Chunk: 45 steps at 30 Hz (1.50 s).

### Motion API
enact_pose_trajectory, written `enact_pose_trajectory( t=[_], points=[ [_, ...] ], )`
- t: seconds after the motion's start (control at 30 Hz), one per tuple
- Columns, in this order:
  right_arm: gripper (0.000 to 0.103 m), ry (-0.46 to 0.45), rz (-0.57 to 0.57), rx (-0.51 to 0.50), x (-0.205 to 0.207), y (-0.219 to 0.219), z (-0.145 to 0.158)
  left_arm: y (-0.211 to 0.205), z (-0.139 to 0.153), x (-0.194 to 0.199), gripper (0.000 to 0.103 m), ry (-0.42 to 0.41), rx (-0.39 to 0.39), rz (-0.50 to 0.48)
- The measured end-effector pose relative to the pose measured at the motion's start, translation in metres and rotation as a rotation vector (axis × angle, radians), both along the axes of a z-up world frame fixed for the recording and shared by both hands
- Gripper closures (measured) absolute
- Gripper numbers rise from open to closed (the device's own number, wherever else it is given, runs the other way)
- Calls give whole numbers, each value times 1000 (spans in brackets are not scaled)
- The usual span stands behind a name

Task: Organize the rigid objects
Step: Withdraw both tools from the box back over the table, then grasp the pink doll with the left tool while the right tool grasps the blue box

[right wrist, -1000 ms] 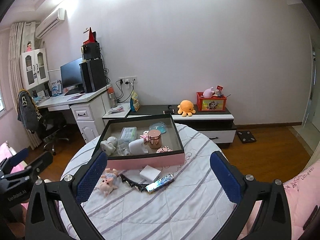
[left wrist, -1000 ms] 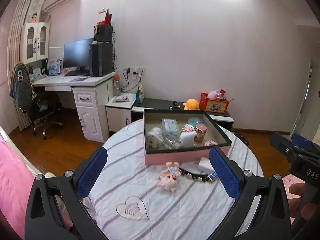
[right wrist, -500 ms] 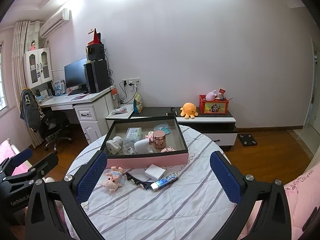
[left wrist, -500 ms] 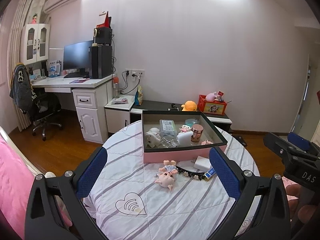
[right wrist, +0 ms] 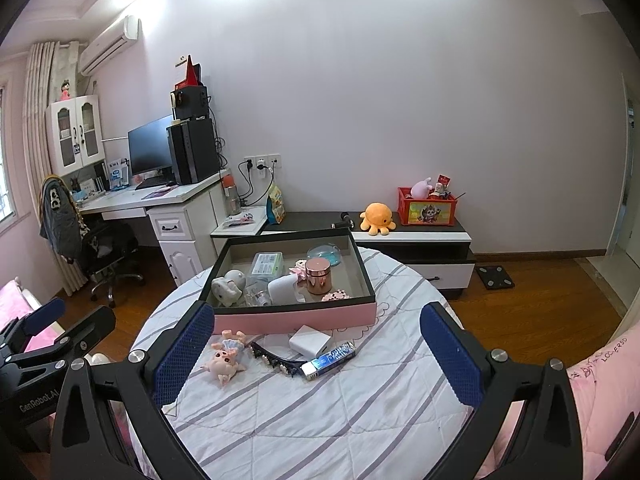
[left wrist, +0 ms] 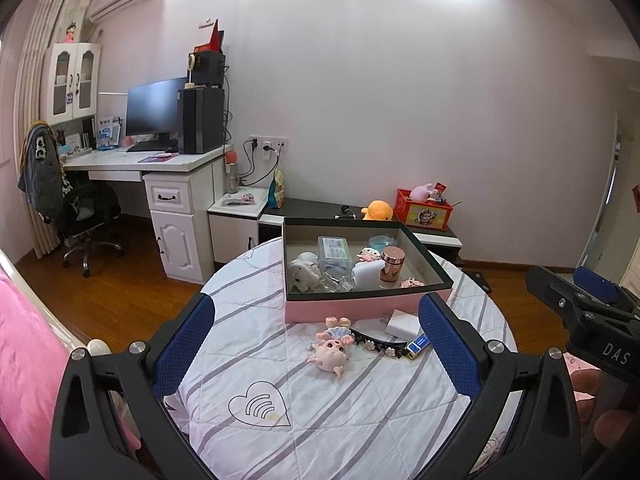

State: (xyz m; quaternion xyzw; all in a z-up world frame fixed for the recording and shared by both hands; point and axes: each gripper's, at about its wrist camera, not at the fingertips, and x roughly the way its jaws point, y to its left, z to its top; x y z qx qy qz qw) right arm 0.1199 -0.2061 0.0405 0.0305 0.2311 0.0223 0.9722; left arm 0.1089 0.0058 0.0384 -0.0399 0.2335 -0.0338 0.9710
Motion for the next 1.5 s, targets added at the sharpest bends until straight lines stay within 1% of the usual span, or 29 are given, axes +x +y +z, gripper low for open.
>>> enact_pose_trajectory(
  t=[0.23, 0.33, 0.43, 0.57, 0.7, 0.97, 1.07, 1.23, 1.27, 1.33, 1.4, 1.43, 1.5],
  points=[
    [0, 12, -16, 1, 2, -4, -4, 2, -9, 6, 0, 22, -2, 1],
    [0, 30, -24, 0, 6, -9, -10, 1, -19, 12, 0, 46, 0, 0],
    [0, 59, -39, -4, 14, -16, -19, -1, -34, 22, 0, 87, 7, -1],
    [0, 121, -72, -10, 27, -30, -38, -5, -58, 37, 0, 146, 7, -5],
    [0, 204, -90, -8, 46, -40, -66, -12, -79, 53, 0, 196, 15, -14],
    [0, 353, -49, -5, 85, -39, -120, -29, -125, 96, 0, 301, 70, -35],
    [0, 391, -37, 4, 98, -38, -136, -31, -140, 114, 0, 333, 83, -33],
    [0, 429, -16, 11, 115, -34, -151, -29, -159, 138, 0, 374, 93, -21],
    [0, 436, -15, 12, 120, -33, -154, -27, -163, 142, 1, 380, 94, -18],
    [0, 452, -12, 25, 128, -30, -159, -26, -167, 147, 6, 397, 94, -18],
    [0, 466, -12, 32, 135, -25, -163, -27, -174, 155, 16, 430, 76, -39],
    [0, 473, -12, 31, 138, -23, -165, -29, -176, 157, 18, 438, 74, -49],
    [0, 487, -20, 27, 144, -18, -171, -32, -175, 159, 26, 434, 84, -62]
  ],
)
